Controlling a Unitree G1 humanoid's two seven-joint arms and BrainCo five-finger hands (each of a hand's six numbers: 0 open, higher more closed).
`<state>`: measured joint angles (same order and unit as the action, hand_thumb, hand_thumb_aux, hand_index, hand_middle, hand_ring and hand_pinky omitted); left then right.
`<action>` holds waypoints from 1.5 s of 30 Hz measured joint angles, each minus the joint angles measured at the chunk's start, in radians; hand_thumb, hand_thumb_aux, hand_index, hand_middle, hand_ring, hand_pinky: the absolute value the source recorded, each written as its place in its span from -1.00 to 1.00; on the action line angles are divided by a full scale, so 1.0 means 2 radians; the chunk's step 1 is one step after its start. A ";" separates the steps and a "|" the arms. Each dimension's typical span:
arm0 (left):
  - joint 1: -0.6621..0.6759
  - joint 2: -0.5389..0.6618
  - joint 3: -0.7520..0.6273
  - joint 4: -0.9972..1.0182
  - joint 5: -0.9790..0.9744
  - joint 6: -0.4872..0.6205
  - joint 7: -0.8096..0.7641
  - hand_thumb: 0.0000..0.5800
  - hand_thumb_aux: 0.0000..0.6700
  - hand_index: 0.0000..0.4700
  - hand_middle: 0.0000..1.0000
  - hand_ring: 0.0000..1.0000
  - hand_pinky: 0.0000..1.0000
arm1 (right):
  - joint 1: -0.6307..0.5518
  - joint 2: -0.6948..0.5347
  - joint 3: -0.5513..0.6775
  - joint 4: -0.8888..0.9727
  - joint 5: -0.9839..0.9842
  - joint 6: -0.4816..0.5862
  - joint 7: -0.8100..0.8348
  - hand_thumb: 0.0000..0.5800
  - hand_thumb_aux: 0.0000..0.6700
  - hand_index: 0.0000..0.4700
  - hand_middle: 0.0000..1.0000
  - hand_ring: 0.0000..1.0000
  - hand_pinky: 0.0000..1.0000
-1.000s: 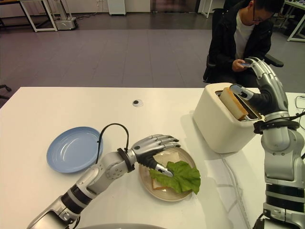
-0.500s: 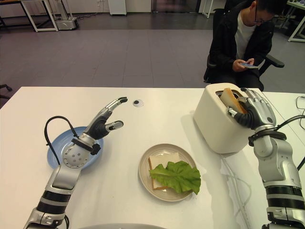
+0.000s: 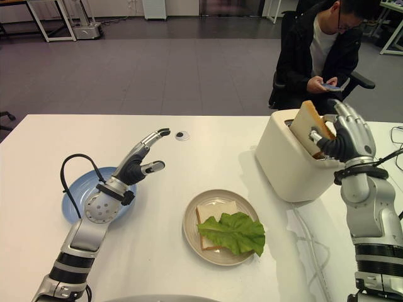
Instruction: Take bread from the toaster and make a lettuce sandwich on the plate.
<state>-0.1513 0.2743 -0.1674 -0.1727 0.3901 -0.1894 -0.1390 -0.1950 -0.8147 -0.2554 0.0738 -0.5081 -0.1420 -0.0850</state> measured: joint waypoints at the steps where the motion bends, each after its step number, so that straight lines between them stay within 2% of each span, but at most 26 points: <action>1: 0.000 0.000 0.000 -0.001 0.000 0.000 0.001 -1.00 -1.00 -1.00 -1.00 -1.00 -1.00 | -0.004 0.002 -0.011 -0.012 0.010 -0.012 -0.010 1.00 1.00 1.00 -1.00 -1.00 -1.00; 5: 0.001 -0.001 -0.002 -0.004 0.000 0.000 0.001 -1.00 -1.00 -1.00 -1.00 -1.00 -1.00 | -0.017 0.029 -0.047 -0.086 0.096 -0.075 -0.021 1.00 1.00 1.00 -1.00 -1.00 -1.00; 8: 0.001 -0.001 -0.006 -0.007 0.000 0.000 0.001 -1.00 -1.00 -1.00 -1.00 -1.00 -1.00 | -0.022 0.052 -0.053 -0.138 0.216 -0.081 0.028 1.00 1.00 1.00 -1.00 -1.00 -1.00; 12: 0.001 -0.001 -0.008 -0.012 0.000 0.000 0.002 -1.00 -1.00 -1.00 -1.00 -1.00 -1.00 | -0.016 0.057 -0.022 -0.177 0.406 -0.011 0.177 1.00 1.00 1.00 -1.00 -1.00 -1.00; 16: 0.001 -0.001 -0.008 -0.016 0.000 0.000 0.002 -1.00 -1.00 -1.00 -1.00 -1.00 -1.00 | 0.027 0.022 0.024 -0.166 0.488 0.039 0.364 1.00 1.00 1.00 -1.00 -1.00 -1.00; 18: 0.001 -0.002 -0.009 -0.020 0.000 0.000 0.002 -1.00 -1.00 -1.00 -1.00 -1.00 -1.00 | 0.036 -0.005 0.058 -0.151 0.504 0.056 0.471 1.00 1.00 1.00 -1.00 -1.00 -1.00; 20: 0.001 -0.003 -0.009 -0.022 0.000 0.001 0.003 -1.00 -1.00 -1.00 -1.00 -1.00 -1.00 | 0.036 -0.019 0.085 -0.142 0.508 0.060 0.539 1.00 1.00 1.00 -1.00 -1.00 -1.00; 23: 0.002 -0.010 -0.011 -0.025 0.001 0.001 0.004 -1.00 -1.00 -1.00 -1.00 -1.00 -1.00 | 0.031 -0.020 0.137 -0.124 0.487 0.066 0.601 1.00 1.00 1.00 -1.00 -1.00 -1.00; 25: 0.007 -0.011 -0.011 -0.027 0.002 0.002 0.004 -1.00 -1.00 -1.00 -1.00 -1.00 -1.00 | 0.025 -0.005 0.159 -0.108 0.464 0.057 0.608 1.00 1.00 1.00 -1.00 -1.00 -1.00; 28: 0.013 -0.013 -0.014 -0.035 0.002 0.005 0.003 -1.00 -1.00 -1.00 -1.00 -1.00 -1.00 | 0.018 0.031 0.188 -0.059 0.394 0.008 0.586 1.00 1.00 1.00 -1.00 -1.00 -1.00; 34: 0.019 -0.016 -0.021 -0.037 0.002 0.007 0.003 -1.00 -1.00 -1.00 -1.00 -1.00 -1.00 | -0.011 0.062 0.192 0.038 0.328 -0.072 0.545 1.00 1.00 1.00 -1.00 -1.00 -1.00; 36: 0.019 -0.017 -0.022 -0.037 0.002 0.007 0.003 -1.00 -1.00 -1.00 -1.00 -1.00 -1.00 | -0.018 0.068 0.192 0.065 0.315 -0.090 0.539 0.98 0.80 0.80 -1.00 -1.00 -1.00; 37: 0.020 -0.017 -0.022 -0.038 0.002 0.007 0.003 -1.00 -1.00 -1.00 -1.00 -1.00 -1.00 | -0.022 0.070 0.193 0.076 0.308 -0.098 0.536 0.75 0.29 0.29 -1.00 -1.00 -1.00; 38: 0.020 -0.017 -0.022 -0.038 0.002 0.007 0.003 -1.00 -1.00 -1.00 -1.00 -1.00 -1.00 | -0.024 0.071 0.193 0.082 0.304 -0.104 0.536 -1.00 -1.00 -1.00 -1.00 -1.00 -1.00; 45: 0.023 -0.013 -0.022 -0.041 0.002 0.007 0.002 -1.00 -1.00 -1.00 -1.00 -1.00 -1.00 | -0.035 0.074 0.213 0.129 0.257 -0.139 0.524 -1.00 -1.00 -1.00 -1.00 -1.00 -1.00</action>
<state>-0.1044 0.2488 -0.2118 -0.2544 0.3937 -0.1747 -0.1359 -0.2641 -0.6674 0.1697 0.3315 0.0058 -0.4198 0.9628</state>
